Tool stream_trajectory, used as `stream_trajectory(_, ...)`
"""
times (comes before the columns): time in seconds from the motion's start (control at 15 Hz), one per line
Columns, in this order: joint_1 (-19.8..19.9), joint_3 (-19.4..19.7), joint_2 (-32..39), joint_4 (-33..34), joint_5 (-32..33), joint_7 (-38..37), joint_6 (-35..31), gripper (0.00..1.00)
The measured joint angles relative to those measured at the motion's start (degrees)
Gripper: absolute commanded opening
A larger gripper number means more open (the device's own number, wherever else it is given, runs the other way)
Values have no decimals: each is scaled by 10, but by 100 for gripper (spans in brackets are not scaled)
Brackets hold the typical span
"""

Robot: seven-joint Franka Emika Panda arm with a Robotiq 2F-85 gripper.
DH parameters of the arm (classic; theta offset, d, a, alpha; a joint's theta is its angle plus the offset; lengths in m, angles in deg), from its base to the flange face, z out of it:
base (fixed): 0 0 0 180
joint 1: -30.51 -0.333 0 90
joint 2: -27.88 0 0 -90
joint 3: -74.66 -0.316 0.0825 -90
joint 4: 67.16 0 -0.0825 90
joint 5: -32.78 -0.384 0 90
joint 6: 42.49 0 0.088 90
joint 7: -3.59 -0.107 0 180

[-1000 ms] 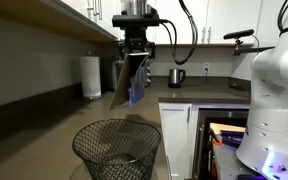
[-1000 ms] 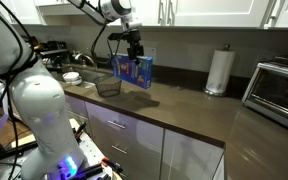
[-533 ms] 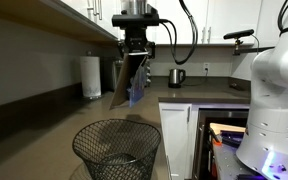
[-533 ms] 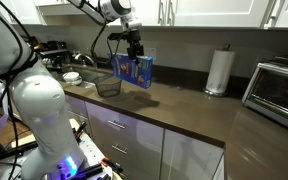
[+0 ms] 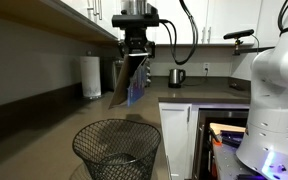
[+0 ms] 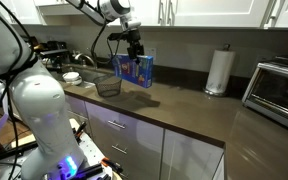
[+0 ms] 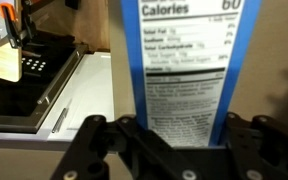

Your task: Pour the contents from the box into the black then put the box on the counter

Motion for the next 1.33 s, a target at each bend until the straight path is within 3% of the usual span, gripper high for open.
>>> stream_trajectory(0.53, 0, -6, -3, 0, 51, -6, 1, 46)
stream_trajectory(0.87, 0, -10, -4, 0, 62, -6, 14, 37)
stream_trajectory(1.2, -1, -12, -4, 0, 63, -6, 38, 37)
stream_trajectory(1.27, -2, -12, -4, 0, 63, -6, 40, 31)
stream_trajectory(1.33, -3, -12, -4, 0, 64, -6, 40, 34)
